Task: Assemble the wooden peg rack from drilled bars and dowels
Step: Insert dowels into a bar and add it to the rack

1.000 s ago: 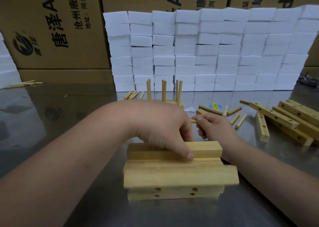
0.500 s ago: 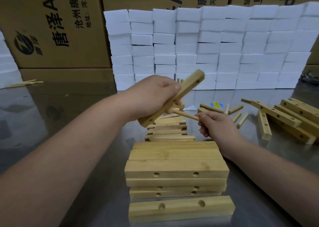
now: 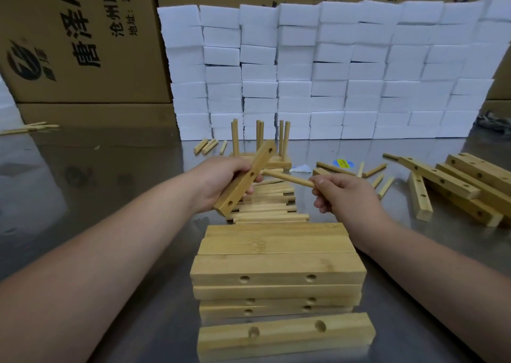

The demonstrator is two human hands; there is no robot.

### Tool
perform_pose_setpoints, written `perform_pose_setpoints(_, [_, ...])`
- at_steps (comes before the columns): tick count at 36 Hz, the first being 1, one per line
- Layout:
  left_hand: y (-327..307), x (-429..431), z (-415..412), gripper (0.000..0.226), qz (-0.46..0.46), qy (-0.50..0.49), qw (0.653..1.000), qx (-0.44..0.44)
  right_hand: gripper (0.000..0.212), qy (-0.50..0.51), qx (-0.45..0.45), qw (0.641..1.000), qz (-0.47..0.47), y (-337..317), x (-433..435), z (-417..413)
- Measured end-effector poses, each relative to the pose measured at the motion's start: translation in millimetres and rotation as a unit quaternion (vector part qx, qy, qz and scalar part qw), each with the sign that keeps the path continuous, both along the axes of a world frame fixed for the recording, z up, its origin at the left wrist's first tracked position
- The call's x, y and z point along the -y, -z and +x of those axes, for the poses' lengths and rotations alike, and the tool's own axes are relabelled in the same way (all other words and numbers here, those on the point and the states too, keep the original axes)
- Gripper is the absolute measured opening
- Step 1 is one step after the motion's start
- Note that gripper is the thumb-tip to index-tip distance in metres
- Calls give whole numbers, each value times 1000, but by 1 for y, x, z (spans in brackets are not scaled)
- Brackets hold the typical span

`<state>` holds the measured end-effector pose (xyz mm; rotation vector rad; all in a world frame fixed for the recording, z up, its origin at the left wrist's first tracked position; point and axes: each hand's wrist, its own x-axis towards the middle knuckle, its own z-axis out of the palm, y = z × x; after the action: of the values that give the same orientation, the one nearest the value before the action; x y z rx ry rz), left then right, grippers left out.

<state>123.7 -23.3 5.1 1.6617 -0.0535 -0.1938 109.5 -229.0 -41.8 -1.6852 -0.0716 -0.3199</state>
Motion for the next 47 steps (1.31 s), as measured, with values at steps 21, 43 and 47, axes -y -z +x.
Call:
perform_pose_setpoints(21, [-1,-2,0,43,68,91,993,37,17,59,61,995,-53,-2,3,-2])
perform_pose_setpoints(43, [-1,0,1,37,105,87,989,60,14,67,79,988,-114,-1,3,-3])
perform_pose_setpoints(47, [-2,4,-2,36,113,89,987,69,16,44,109,983,-143,-1,2,-3])
